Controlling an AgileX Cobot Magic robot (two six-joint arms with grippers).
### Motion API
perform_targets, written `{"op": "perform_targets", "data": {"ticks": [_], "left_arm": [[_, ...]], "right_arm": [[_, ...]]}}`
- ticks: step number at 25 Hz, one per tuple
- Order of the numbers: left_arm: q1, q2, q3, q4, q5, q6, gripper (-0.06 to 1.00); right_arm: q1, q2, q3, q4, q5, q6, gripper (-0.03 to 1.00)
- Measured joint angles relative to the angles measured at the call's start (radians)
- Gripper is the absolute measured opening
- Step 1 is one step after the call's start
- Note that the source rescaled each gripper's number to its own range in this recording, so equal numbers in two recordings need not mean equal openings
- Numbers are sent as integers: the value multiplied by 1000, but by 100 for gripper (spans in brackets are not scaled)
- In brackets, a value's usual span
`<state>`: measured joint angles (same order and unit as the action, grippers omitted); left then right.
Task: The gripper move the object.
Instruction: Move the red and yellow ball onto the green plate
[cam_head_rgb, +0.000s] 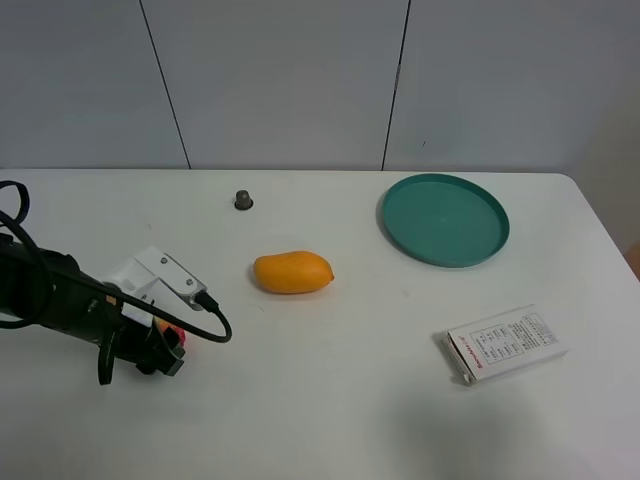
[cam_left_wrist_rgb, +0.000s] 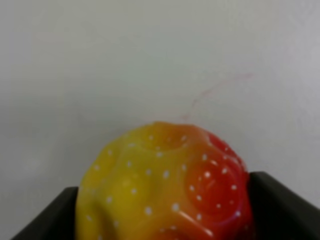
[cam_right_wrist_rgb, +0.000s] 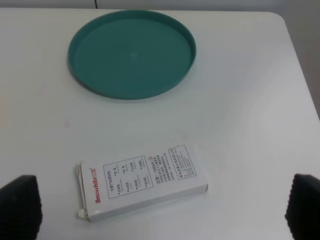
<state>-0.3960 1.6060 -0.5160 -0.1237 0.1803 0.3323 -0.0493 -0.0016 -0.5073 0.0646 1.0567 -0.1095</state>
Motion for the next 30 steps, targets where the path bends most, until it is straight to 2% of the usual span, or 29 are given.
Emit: {"op": "perform_targets", "data": {"ticks": [4, 6, 9, 14, 16, 20, 30], "left_arm": [[-5, -26, -64, 1, 99, -13, 1], [-18, -65, -123, 0, 192, -42, 1], [-49, -117, -230, 0, 276, -99, 1], [-111, -134, -406, 0, 328, -159, 1], [-152, -126, -495, 1, 313, -169, 1], [-213, -58, -650, 1, 209, -172, 1], [-320, 317, -1008, 1, -24, -173, 1]], "right_arm": [[0, 0, 0, 0, 0, 0, 100], [0, 0, 0, 0, 0, 0, 100], [0, 0, 0, 0, 0, 0, 100], [0, 0, 0, 0, 0, 0, 100], [0, 0, 0, 0, 0, 0, 100], [0, 0, 0, 0, 0, 0, 100], [0, 0, 0, 0, 0, 0, 100]]}}
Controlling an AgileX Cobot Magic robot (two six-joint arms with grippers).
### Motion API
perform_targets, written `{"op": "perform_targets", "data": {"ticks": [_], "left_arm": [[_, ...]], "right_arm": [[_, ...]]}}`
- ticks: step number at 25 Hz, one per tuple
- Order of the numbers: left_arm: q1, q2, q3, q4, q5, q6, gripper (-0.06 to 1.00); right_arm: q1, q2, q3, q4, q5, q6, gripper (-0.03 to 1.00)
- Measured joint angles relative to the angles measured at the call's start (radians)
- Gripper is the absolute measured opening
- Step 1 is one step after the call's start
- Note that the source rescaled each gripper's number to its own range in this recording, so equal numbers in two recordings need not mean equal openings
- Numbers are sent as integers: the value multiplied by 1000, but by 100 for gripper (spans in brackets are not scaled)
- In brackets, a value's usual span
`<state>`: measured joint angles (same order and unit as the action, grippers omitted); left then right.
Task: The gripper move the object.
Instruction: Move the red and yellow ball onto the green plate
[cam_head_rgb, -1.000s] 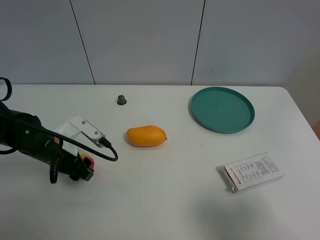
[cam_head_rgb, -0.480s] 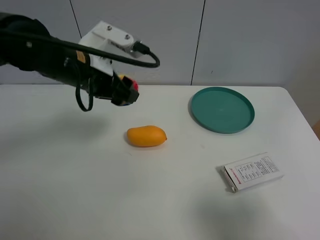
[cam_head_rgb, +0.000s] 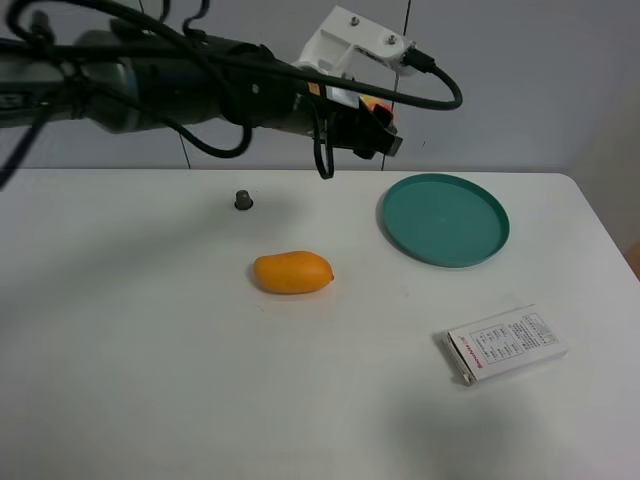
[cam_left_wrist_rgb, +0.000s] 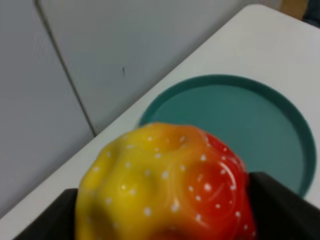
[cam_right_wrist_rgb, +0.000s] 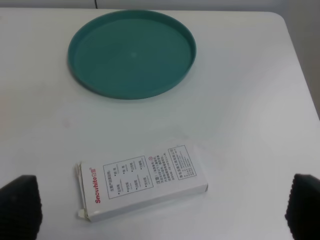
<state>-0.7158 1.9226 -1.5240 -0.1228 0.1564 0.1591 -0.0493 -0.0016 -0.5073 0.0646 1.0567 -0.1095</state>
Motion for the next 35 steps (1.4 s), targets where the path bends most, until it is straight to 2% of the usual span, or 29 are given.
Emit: {"op": "perform_targets", "data": {"ticks": [9, 18, 25, 35], "left_arm": [[-88, 298, -315, 41, -50, 0, 1], [-105, 530, -592, 44, -112, 0, 1], [-105, 645, -632, 41, -141, -9, 1], [-105, 705, -633, 36, -97, -140, 1]], "right_arm": [[0, 0, 0, 0, 0, 0, 100], [0, 0, 0, 0, 0, 0, 100], [0, 0, 0, 0, 0, 0, 100], [0, 0, 0, 0, 0, 0, 100]]}}
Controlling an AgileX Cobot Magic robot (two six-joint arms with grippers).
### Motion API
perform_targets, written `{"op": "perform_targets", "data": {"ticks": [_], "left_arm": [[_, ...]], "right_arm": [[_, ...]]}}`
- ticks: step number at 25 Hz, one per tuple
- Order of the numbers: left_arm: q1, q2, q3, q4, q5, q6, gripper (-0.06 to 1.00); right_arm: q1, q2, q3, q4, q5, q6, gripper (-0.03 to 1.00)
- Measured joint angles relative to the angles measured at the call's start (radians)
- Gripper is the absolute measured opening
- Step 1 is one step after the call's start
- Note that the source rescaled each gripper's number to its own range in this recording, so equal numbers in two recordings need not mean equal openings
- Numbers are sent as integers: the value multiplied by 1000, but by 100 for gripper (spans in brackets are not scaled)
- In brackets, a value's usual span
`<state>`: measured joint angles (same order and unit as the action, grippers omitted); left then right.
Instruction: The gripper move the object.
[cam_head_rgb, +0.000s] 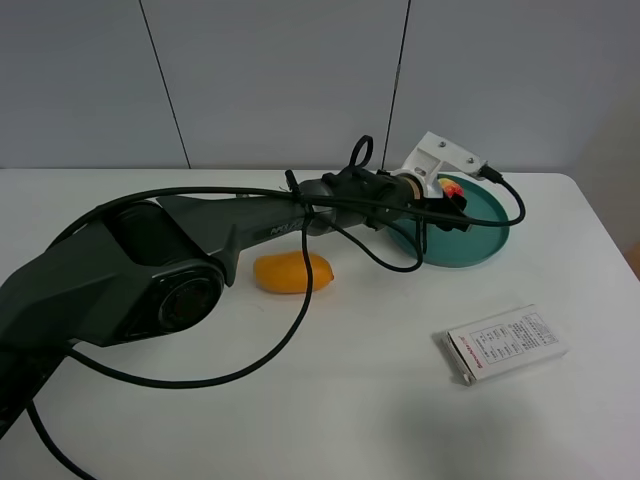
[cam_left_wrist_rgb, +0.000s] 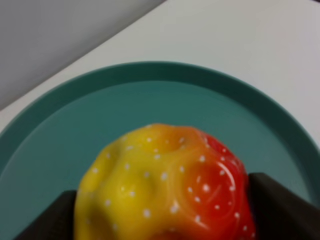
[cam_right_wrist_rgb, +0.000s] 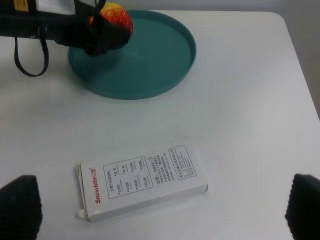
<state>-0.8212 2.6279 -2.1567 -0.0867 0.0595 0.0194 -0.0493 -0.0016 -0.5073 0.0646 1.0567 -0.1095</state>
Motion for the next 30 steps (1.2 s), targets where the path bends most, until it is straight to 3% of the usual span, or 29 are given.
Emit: {"op": "perform_targets", "data": {"ticks": [2, 5, 7, 12, 15, 19, 26, 30], "left_arm": [[0, 1, 0, 0, 7, -13, 18], [4, 1, -1, 0, 8, -25, 70], [7, 1, -2, 0, 22, -49, 85], [7, -17, -2, 14, 160, -122, 90], [8, -91, -2, 68, 285, -126, 90], [8, -286, -2, 159, 515, -127, 91], [25, -623, -4, 252, 1050, -130, 91], [119, -753, 18, 272, 1140, -153, 91]], "right_arm": [[0, 0, 0, 0, 0, 0, 100], [0, 0, 0, 0, 0, 0, 100], [0, 0, 0, 0, 0, 0, 100], [0, 0, 0, 0, 0, 0, 100], [0, 0, 0, 0, 0, 0, 100], [0, 0, 0, 0, 0, 0, 100], [0, 0, 0, 0, 0, 0, 100], [0, 0, 0, 0, 0, 0, 100]]}}
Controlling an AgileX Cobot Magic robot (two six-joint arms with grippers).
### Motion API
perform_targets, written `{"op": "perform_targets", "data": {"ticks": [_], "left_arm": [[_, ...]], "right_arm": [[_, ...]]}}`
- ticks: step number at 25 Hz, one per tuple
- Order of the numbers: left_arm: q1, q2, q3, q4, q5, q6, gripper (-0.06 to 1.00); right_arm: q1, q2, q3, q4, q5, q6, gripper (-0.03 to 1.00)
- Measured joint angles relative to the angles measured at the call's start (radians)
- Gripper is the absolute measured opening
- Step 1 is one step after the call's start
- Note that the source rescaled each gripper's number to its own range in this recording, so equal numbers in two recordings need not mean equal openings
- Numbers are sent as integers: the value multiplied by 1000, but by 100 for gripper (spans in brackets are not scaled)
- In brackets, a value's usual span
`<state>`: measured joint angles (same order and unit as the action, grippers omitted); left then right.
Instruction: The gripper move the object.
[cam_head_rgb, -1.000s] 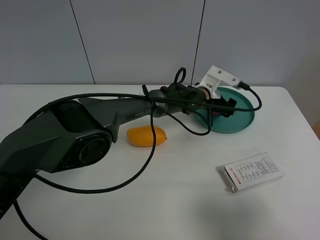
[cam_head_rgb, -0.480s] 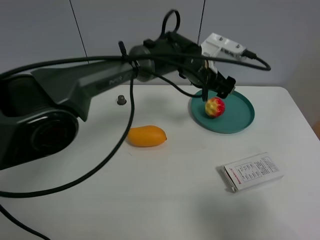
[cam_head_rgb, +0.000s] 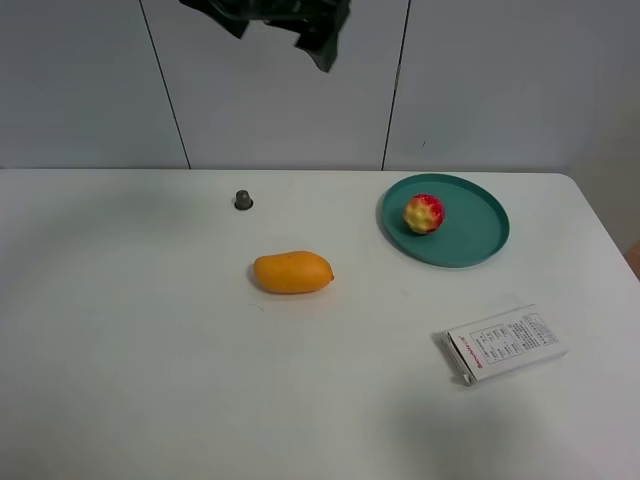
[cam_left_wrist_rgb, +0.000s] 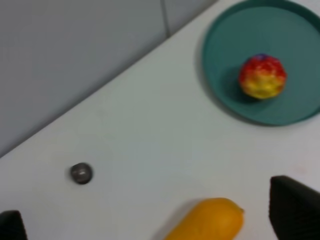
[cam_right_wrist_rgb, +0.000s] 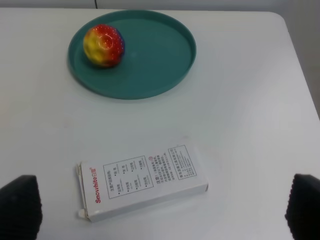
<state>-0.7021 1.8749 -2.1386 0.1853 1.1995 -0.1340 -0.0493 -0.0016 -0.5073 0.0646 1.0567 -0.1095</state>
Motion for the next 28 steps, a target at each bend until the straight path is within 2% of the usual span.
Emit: {"op": "perform_targets", "data": {"ticks": [4, 5, 8, 13, 17, 20, 23, 28], "left_arm": [[142, -122, 77, 11, 7, -4, 91], [220, -176, 127, -2, 7, 6, 91], [350, -277, 255, -55, 8, 49, 91], [506, -503, 553, -108, -12, 170, 91], [636, -731, 831, -117, -109, 209, 91], [710, -917, 1018, -144, -151, 220, 91], [754, -1116, 1152, -162, -152, 246, 91], [762, -1390, 1298, -212, -153, 204, 91]], "right_arm": [[0, 0, 0, 0, 0, 0, 100], [0, 0, 0, 0, 0, 0, 100], [0, 0, 0, 0, 0, 0, 100], [0, 0, 0, 0, 0, 0, 100], [0, 0, 0, 0, 0, 0, 100], [0, 0, 0, 0, 0, 0, 100], [0, 0, 0, 0, 0, 0, 100], [0, 0, 0, 0, 0, 0, 100]]}}
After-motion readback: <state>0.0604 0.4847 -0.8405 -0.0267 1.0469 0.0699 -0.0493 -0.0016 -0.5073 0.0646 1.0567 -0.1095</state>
